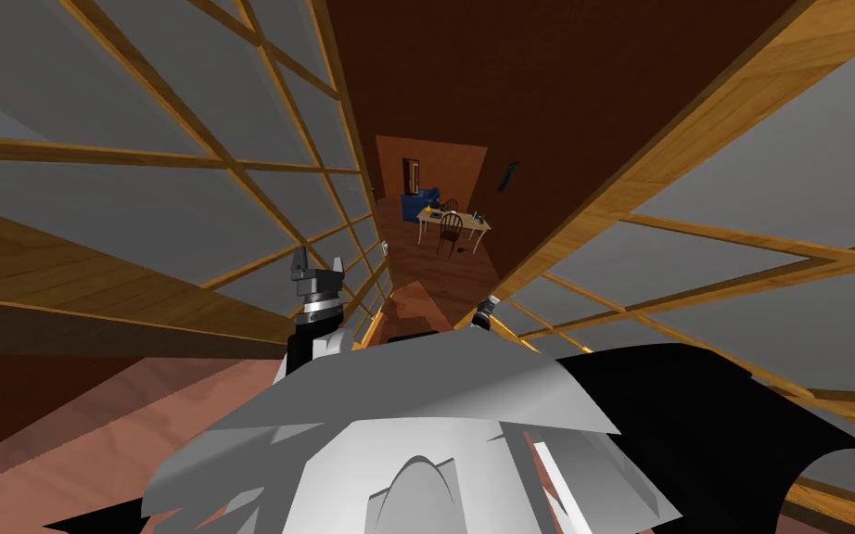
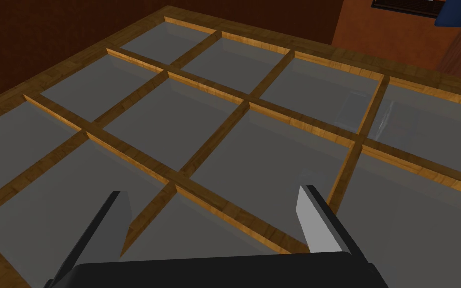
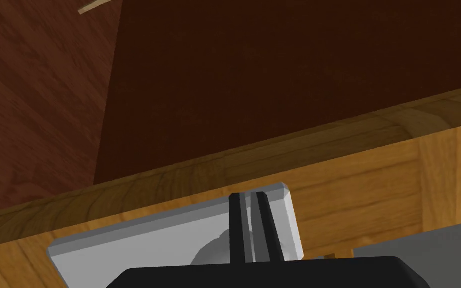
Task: Push the door open
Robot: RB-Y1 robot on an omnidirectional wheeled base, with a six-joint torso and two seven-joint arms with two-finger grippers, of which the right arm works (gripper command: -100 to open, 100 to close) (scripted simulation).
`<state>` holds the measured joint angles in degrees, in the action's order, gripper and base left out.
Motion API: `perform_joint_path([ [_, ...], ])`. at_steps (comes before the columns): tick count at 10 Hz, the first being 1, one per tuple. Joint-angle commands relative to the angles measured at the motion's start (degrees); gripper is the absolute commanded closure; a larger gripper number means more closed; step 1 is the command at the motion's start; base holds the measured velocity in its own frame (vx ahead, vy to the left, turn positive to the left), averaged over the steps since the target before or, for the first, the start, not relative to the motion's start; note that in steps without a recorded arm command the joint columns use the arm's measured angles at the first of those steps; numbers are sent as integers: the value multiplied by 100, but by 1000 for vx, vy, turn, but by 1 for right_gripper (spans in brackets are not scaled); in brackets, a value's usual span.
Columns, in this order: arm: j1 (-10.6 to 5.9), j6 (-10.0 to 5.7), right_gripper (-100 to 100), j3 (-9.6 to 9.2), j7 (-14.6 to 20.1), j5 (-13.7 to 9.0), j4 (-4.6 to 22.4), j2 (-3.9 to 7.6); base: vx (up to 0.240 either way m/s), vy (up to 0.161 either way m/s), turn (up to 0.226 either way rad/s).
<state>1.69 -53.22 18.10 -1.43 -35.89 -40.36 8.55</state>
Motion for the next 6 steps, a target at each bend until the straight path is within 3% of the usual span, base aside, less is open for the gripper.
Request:
perform_joint_path([
  [1,-16,0,-100,3,204,-21,-5,-23,26,-4,22],
  [6,-74,-2,-100,13,1022,-101,-24,-111,-39,27,-22],
])
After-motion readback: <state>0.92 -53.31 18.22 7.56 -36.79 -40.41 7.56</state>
